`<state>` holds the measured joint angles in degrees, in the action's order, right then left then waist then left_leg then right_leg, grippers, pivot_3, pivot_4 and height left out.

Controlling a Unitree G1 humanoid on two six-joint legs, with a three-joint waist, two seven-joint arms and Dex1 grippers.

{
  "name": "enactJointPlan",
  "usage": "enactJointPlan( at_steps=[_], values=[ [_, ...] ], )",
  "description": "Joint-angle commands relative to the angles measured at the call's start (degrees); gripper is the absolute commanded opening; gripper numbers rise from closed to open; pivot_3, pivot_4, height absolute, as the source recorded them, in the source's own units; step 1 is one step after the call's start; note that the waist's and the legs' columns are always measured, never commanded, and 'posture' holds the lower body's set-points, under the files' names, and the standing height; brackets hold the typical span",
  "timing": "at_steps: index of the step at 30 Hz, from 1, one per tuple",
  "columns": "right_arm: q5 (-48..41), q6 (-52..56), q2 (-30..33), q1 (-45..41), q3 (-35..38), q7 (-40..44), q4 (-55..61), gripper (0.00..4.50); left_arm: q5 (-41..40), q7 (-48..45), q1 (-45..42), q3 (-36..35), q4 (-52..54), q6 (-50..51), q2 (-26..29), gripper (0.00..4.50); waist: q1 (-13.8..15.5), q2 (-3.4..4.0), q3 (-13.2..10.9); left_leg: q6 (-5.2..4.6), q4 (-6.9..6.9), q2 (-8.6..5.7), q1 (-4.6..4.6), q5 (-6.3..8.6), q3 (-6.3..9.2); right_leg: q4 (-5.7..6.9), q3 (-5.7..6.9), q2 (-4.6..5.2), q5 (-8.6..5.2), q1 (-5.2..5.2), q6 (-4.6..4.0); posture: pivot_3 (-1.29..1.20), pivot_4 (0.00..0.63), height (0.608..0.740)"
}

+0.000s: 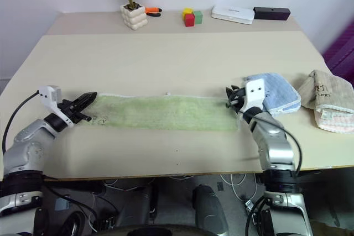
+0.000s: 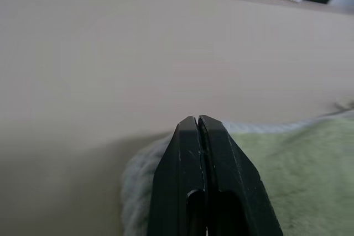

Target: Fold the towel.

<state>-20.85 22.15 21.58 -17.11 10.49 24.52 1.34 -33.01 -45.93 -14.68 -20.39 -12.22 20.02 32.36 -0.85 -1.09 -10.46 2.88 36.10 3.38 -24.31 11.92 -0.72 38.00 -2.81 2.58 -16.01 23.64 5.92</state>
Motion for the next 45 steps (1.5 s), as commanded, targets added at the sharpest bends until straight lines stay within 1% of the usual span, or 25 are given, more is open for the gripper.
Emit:
enactJointPlan(
  at_steps=[1,2,3,5,6,7,8,11,13,15,18,22,24,26,30,32,36,41,45],
  values=[
    [-16.9,10.7,1.8,-1.4,5.5,5.8,10.8,2.31,-4.3,-6.1,-1.1,-0.6,4.8,2.0,2.2,1.34,0.0,0.0,0.0,0.0,0.0,0.01,0.0,0.0,0.0,-0.01,0.0,0.0,0.0,-0.01,0.0,0.0,0.15,0.74],
    [-18.9,12.5,2.2,-1.3,6.5,5.9,11.7,2.73,-4.2,-6.4,-1.4,-0.5,4.8,2.1,2.5,1.79,0.1,0.0,0.0,0.0,-0.01,0.01,0.0,0.0,0.0,-0.01,0.0,0.0,0.0,-0.01,0.0,0.0,0.15,0.74],
    [-21.2,14.6,3.3,-0.3,7.9,6.5,12.6,3.34,-5.2,-8.6,-2.1,-0.4,4.9,2.4,2.9,2.36,0.2,-0.01,0.0,0.0,0.0,0.01,0.01,0.0,0.01,-0.01,0.01,0.0,0.0,-0.03,-0.01,0.0,0.15,0.74],
    [-24.7,18.3,4.7,1.4,10.4,5.8,13.1,4.32,-6.5,-12.5,-3.3,-0.1,5.0,2.6,3.6,3.37,0.4,-0.04,0.0,0.0,0.02,0.0,0.01,0.0,0.01,-0.04,0.02,0.02,-0.01,-0.06,-0.02,0.0,0.15,0.74],
    [-26.1,19.6,4.8,2.1,11.6,4.7,13.1,4.5,-6.6,-13.9,-3.9,0.3,4.8,2.5,3.9,3.88,0.3,-0.05,0.0,0.0,0.02,0.0,0.01,0.0,0.01,-0.09,0.03,0.02,-0.02,-0.09,-0.04,0.0,0.15,0.74],
    [-27.0,20.5,4.8,2.4,12.4,3.6,13.1,4.5,-6.5,-14.5,-4.2,0.5,4.6,2.5,4.0,4.31,0.2,-0.04,0.0,0.0,0.01,0.0,0.01,0.0,0.0,-0.13,0.03,0.03,-0.05,-0.1,-0.09,0.0,0.15,0.74],
    [-28.7,21.6,3.9,3.1,13.7,1.8,13.5,4.5,-6.1,-15.1,-4.8,0.8,3.9,2.0,3.9,4.41,0.2,-0.04,0.0,0.0,0.01,0.0,0.01,0.0,0.0,-0.14,0.03,0.03,-0.06,-0.09,-0.11,0.0,0.15,0.74],
    [-35.2,24.2,-0.9,6.6,17.2,-5.7,16.7,4.5,-5.7,-16.6,-6.2,2.1,2.9,1.3,2.8,4.41,0.1,-0.04,0.0,-0.01,-0.03,0.01,0.02,0.01,0.0,-0.13,0.02,0.0,-0.04,-0.07,-0.07,0.0,0.15,0.74],
    [-39.6,25.8,-3.9,10.2,17.3,-9.9,21.5,4.5,-5.7,-18.2,-6.4,2.9,3.2,0.7,2.1,4.41,0.0,-0.04,0.0,-0.01,-0.09,0.01,0.02,0.01,0.0,-0.13,0.02,-0.02,-0.02,-0.05,-0.03,0.0,0.15,0.74],
    [-43.8,27.0,-5.5,13.3,16.9,-13.2,26.2,4.5,-6.0,-20.2,-6.8,3.6,3.5,0.3,1.5,4.41,0.0,-0.03,0.0,-0.05,-0.13,0.02,0.0,0.03,0.0,-0.13,0.01,-0.02,-0.02,-0.02,-0.02,0.0,0.15,0.74],
    [-55.0,27.8,-7.4,17.0,18.0,-23.1,29.9,4.5,-5.6,-24.9,-8.0,5.6,2.9,-0.2,2.1,4.41,-0.2,-0.03,0.0,-0.05,-0.08,0.02,-0.03,0.03,0.0,-0.12,0.0,-0.02,-0.02,0.01,-0.02,0.0,0.15,0.74],
    [-66.8,25.4,-5.5,22.2,18.7,-32.6,33.1,4.5,-6.3,-31.4,-11.8,7.3,-1.3,2.8,4.4,4.41,0.1,-0.04,0.0,-0.05,-0.05,0.02,-0.03,0.03,0.0,-0.15,0.01,-0.01,-0.13,-0.02,-0.22,0.0,0.15,0.74],
    [-74.3,23.3,-4.6,26.4,18.7,-38.3,34.0,4.5,-5.7,-36.0,-13.7,9.0,-3.4,3.3,6.0,4.41,0.1,-0.04,0.0,-0.05,-0.04,0.02,-0.04,0.03,-0.01,-0.22,0.0,0.0,-0.13,-0.04,-0.24,0.0,0.15,0.74],
    [-78.7,22.9,-1.8,30.4,17.1,-41.8,35.4,4.5,-5.3,-39.9,-15.1,10.4,-4.8,3.5,7.1,4.41,0.0,-0.04,0.0,-0.06,-0.08,0.01,-0.04,0.03,0.0,-0.31,0.0,0.01,-0.14,-0.07,-0.25,0.0,0.15,0.74],
    [-88.1,18.1,0.9,35.1,15.4,-49.1,35.5,4.5,-4.8,-45.1,-17.2,12.3,-7.0,4.8,8.6,4.41,-0.2,-0.05,0.0,-0.08,-0.11,0.03,-0.04,0.04,-0.01,-0.4,-0.02,0.02,-0.14,-0.09,-0.26,0.0,0.15,0.74],
    [-90.4,15.9,1.7,35.8,14.8,-51.1,35.3,4.5,-4.8,-46.3,-17.7,13.5,-7.6,4.7,9.4,4.41,-0.2,-0.05,0.0,-0.08,-0.1,0.05,-0.04,0.04,-0.01,-0.4,-0.01,0.0,-0.14,-0.1,-0.27,0.0,0.15,0.74],
    [-91.6,13.6,2.2,36.7,10.9,-53.4,35.4,4.5,-4.8,-46.6,-17.7,15.7,-8.4,3.3,10.6,4.41,-0.1,-0.05,0.0,-0.1,-0.12,0.07,-0.06,0.06,-0.01,-0.45,-0.02,0.0,-0.14,-0.1,-0.27,0.0,0.15,0.74],
    [-89.9,10.9,1.3,35.6,6.4,-54.5,34.4,4.5,-4.6,-46.6,-17.6,14.7,-9.1,2.4,10.0,4.41,0.2,-0.05,0.0,-0.1,-0.09,0.08,-0.08,0.06,0.0,-0.46,-0.01,0.01,-0.15,-0.1,-0.3,0.0,0.15,0.74],
    [-88.6,9.3,1.5,34.6,5.0,-54.4,32.9,4.5,-4.7,-46.6,-16.7,13.8,-8.1,2.6,10.0,4.41,0.1,-0.05,0.0,-0.1,-0.09,0.08,-0.08,0.06,0.0,-0.47,-0.01,0.01,-0.16,-0.1,-0.3,0.0,0.15,0.74]
  ],
)
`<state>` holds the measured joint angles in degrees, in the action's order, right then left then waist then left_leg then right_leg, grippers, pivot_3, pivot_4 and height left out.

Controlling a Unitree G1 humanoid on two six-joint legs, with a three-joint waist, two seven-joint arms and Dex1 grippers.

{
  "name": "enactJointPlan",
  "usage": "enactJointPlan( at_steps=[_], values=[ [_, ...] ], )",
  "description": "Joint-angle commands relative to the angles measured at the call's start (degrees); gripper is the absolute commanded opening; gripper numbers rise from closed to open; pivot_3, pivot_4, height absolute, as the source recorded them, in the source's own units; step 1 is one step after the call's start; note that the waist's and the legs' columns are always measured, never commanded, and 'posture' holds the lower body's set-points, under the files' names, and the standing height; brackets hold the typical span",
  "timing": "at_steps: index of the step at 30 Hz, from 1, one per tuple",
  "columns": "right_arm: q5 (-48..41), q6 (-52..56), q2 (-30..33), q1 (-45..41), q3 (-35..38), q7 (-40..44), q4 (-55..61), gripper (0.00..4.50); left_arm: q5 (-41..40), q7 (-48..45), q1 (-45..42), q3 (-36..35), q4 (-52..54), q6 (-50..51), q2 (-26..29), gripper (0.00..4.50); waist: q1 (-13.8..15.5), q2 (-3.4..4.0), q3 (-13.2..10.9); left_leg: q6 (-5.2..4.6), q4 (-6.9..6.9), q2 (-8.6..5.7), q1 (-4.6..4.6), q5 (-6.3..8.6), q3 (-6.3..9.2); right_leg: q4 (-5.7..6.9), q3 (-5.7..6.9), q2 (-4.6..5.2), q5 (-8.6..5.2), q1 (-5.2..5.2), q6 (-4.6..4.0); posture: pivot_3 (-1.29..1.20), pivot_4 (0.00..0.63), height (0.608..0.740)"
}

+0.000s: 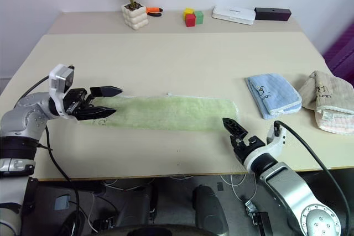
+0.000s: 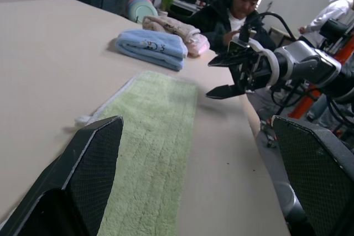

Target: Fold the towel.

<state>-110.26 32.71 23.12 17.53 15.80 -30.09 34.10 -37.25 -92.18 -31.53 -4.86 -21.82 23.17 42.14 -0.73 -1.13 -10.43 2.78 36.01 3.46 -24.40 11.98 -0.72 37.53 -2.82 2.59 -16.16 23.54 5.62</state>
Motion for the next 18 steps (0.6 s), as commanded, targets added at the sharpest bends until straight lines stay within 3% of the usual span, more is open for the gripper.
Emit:
enactJointPlan(
  at_steps=[1,18],
  values=[
    [1.2,-1.5,0.0,0.1,-0.4,0.2,-0.3,4.5,-0.5,-0.2,0.3,-2.1,1.8,-0.4,0.3,4.41,0.0,0.0,0.0,0.0,0.0,0.0,0.0,0.0,0.0,0.0,0.0,0.0,0.0,0.0,0.0,0.0,0.15,0.74],
    [9.8,-3.1,-3.1,-6.5,-3.8,1.8,-7.1,4.5,-0.7,0.2,1.7,-5.1,4.5,0.5,1.6,4.41,-0.1,-0.06,0.0,0.0,0.05,0.03,0.01,0.0,-0.02,0.0,-0.01,-0.02,0.02,-0.03,-0.02,0.0,0.15,0.74]
  ],
)
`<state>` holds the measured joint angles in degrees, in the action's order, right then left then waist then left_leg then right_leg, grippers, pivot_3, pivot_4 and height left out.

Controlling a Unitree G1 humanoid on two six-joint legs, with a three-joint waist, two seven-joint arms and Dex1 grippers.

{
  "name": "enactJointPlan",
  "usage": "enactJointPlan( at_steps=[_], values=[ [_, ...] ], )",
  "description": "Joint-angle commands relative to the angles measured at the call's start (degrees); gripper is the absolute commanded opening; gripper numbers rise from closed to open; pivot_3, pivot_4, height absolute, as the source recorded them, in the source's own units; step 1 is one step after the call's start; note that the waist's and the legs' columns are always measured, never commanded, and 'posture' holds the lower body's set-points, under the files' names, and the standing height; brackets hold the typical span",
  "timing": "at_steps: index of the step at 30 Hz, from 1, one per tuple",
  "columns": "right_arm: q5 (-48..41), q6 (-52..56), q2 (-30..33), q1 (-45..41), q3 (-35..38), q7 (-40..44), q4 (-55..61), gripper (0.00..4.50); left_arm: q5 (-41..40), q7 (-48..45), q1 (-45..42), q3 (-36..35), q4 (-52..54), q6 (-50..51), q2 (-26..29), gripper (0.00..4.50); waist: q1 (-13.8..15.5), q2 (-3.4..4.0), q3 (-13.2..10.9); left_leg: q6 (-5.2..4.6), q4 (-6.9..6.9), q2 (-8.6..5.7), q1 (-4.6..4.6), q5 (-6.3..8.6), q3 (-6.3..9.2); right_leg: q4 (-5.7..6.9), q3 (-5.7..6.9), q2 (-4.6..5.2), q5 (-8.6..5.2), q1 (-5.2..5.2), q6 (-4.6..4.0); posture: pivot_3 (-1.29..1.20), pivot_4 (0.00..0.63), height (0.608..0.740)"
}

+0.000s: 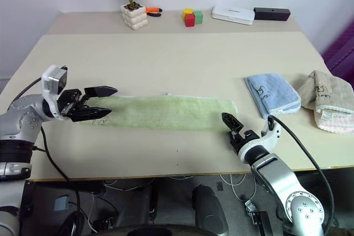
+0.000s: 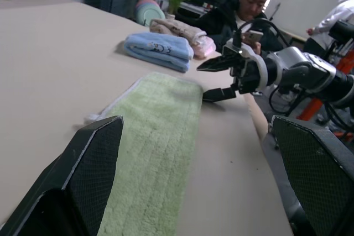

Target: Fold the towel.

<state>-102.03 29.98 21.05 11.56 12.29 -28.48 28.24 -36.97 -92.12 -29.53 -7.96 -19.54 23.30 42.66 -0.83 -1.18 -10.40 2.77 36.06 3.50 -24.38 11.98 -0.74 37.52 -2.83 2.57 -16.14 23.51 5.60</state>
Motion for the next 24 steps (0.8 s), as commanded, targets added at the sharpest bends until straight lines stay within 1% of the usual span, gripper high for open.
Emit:
enactJointPlan(
  at_steps=[1,6,8,9,11,13,14,15,16,17,21,24],
  values=[
    [2.0,-0.4,-1.5,-0.9,-0.5,0.3,-1.8,4.5,-1.1,0.2,-0.3,-2.1,2.4,0.5,1.1,4.41,0.0,-0.04,0.0,0.0,0.0,0.0,0.01,0.0,0.0,0.0,0.0,0.0,0.0,0.0,0.0,0.0,0.15,0.74],
    [4.1,-1.8,-5.0,-2.8,-0.6,-0.1,-4.3,4.5,-0.7,0.1,-0.3,-2.5,2.0,0.2,1.3,4.41,-0.1,-0.23,0.1,0.0,-0.02,0.03,0.03,0.0,0.0,0.0,0.01,-0.03,0.01,-0.01,-0.01,0.0,0.15,0.74],
    [4.7,-2.4,-6.6,-3.6,-0.1,-0.4,-5.3,3.97,-0.6,0.2,-0.2,-2.7,2.0,0.0,1.3,4.5,-0.2,-0.28,0.2,0.0,-0.02,0.04,0.04,0.0,0.0,0.0,0.0,-0.04,0.01,-0.01,-0.02,0.0,0.15,0.74],
    [4.9,-2.4,-7.0,-3.9,0.0,-0.3,-5.8,3.6,-0.6,0.3,0.0,-2.8,2.1,0.0,1.3,4.5,-0.2,-0.28,0.2,0.0,-0.02,0.05,0.04,0.0,0.0,0.0,0.0,-0.04,0.02,-0.02,-0.02,0.0,0.15,0.74],
    [5.5,-2.2,-7.7,-4.3,0.1,0.0,-6.4,2.69,-0.7,0.4,0.5,-3.0,2.5,0.0,1.3,4.5,-0.2,-0.28,0.2,0.0,-0.02,0.05,0.03,0.0,0.0,0.0,0.0,-0.04,0.02,-0.01,-0.02,0.0,0.15,0.74],
    [6.0,-2.0,-8.0,-4.7,0.3,0.2,-6.8,1.7,-0.9,0.5,0.8,-3.2,3.0,0.2,1.4,4.5,-0.2,-0.27,0.2,0.0,-0.03,0.05,0.03,0.0,0.0,0.0,0.0,-0.03,0.02,0.0,-0.02,0.0,0.15,0.74],
    [6.0,-1.9,-8.1,-4.8,0.4,0.3,-7.0,1.1,-0.8,0.6,0.9,-3.3,3.1,0.3,1.4,4.5,-0.2,-0.28,0.2,0.0,-0.03,0.05,0.03,0.0,0.0,0.0,0.0,-0.04,0.02,0.0,-0.02,0.0,0.15,0.74],
    [6.1,-1.8,-8.2,-5.0,0.5,0.3,-7.2,0.63,-0.8,0.6,0.9,-3.3,3.1,0.3,1.4,4.5,-0.3,-0.34,0.2,0.0,-0.04,0.05,0.03,0.0,0.0,0.0,0.0,-0.04,0.02,0.01,-0.02,0.0,0.15,0.74],
    [6.2,-1.8,-8.3,-5.1,0.6,0.3,-7.4,0.07,-0.8,0.7,1.0,-3.4,3.1,0.3,1.4,4.5,-0.2,-0.42,0.3,0.0,-0.04,0.07,0.05,0.0,0.0,0.0,0.0,-0.05,0.02,-0.01,-0.02,0.0,0.15,0.74],
    [6.2,-1.7,-8.4,-5.3,0.8,0.3,-7.4,0.03,-0.8,0.8,1.0,-3.5,3.3,0.3,1.4,4.5,-0.2,-0.52,0.3,0.0,-0.03,0.08,0.06,0.0,0.0,0.0,0.0,-0.05,0.02,-0.02,-0.03,0.0,0.15,0.74],
    [7.4,-1.0,-7.7,-6.2,1.3,0.6,-7.3,0.03,-0.8,1.1,1.0,-3.4,3.3,0.3,1.2,4.5,-0.2,-0.54,0.3,0.0,-0.02,0.08,0.06,0.0,-0.01,0.0,0.01,-0.03,0.02,-0.04,-0.04,0.0,0.15,0.74],
    [9.2,-1.4,-5.2,-8.0,4.1,1.5,-8.6,0.03,-0.8,1.4,1.1,-3.5,3.5,0.1,0.9,4.5,-0.1,-0.53,0.3,0.0,-0.01,0.08,0.06,0.0,-0.02,0.0,0.0,-0.02,0.03,-0.03,-0.05,0.0,0.15,0.74]
  ],
)
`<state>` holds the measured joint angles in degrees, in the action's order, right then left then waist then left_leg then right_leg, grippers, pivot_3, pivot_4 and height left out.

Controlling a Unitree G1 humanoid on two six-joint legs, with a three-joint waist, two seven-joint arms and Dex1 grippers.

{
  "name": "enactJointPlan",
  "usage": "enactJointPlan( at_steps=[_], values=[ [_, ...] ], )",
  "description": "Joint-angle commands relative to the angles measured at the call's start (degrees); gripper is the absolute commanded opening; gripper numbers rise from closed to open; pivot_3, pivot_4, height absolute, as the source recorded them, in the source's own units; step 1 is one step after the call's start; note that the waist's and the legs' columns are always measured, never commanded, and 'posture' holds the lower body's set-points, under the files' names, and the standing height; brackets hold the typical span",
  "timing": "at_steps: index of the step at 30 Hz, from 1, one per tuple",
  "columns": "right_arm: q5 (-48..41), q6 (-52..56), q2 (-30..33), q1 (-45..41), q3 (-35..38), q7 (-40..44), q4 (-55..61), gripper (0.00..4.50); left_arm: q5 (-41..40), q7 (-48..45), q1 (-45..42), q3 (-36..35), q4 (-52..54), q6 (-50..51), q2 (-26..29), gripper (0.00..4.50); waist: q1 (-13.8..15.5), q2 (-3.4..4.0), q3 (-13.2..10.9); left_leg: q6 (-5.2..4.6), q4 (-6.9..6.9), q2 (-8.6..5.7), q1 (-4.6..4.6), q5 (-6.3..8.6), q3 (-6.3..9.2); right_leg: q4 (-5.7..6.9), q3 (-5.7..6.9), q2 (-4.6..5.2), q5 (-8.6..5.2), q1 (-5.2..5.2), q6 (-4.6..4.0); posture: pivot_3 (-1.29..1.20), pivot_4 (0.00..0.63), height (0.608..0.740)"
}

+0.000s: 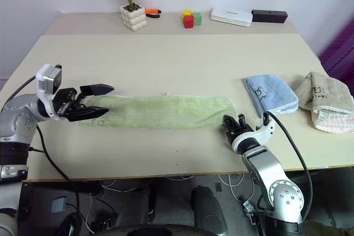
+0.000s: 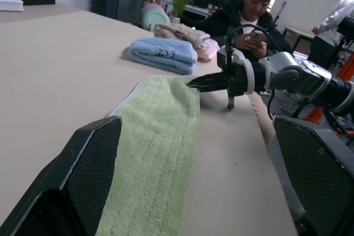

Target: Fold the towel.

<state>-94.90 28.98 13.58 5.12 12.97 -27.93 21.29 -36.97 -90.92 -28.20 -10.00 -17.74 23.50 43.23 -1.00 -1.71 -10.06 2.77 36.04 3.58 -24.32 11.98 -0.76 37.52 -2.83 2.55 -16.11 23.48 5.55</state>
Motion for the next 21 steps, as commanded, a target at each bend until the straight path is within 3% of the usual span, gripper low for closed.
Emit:
enactJointPlan(
  at_steps=[1,7,14,21],
  values=[
    [2.8,-0.7,3.3,-2.3,4.7,1.7,-2.3,0.03,-0.8,0.3,-0.2,-1.4,1.7,-0.2,0.3,4.5,0.1,0.02,0.0,0.0,0.01,0.0,-0.01,0.0,-0.01,0.0,0.0,0.01,0.0,0.0,0.0,0.0,0.15,0.74],
    [9.1,1.7,8.2,-2.7,6.0,7.1,-1.8,0.03,-1.0,0.8,-0.1,-1.6,1.9,-0.5,0.0,4.5,0.2,0.05,0.0,-0.01,-0.04,-0.05,-0.05,0.0,-0.02,-0.09,0.0,0.0,0.01,0.02,0.02,0.0,0.15,0.74],
    [27.4,4.8,15.8,-3.7,-1.9,18.8,5.2,0.03,-1.3,1.4,0.6,-1.9,2.8,-0.3,-0.3,4.5,0.1,0.06,0.0,-0.03,-0.05,-0.03,-0.04,0.01,-0.03,-0.08,-0.01,-0.03,0.01,0.05,0.02,0.0,0.15,0.74],
    [37.8,7.3,20.0,-8.6,-8.9,28.0,11.0,0.03,-1.6,2.1,1.1,-2.3,3.9,-0.1,-0.5,4.5,0.3,0.05,0.0,-0.03,-0.01,-0.04,-0.06,0.02,-0.03,-0.08,0.0,-0.03,0.01,0.05,0.03,0.0,0.15,0.74]
  ],
)
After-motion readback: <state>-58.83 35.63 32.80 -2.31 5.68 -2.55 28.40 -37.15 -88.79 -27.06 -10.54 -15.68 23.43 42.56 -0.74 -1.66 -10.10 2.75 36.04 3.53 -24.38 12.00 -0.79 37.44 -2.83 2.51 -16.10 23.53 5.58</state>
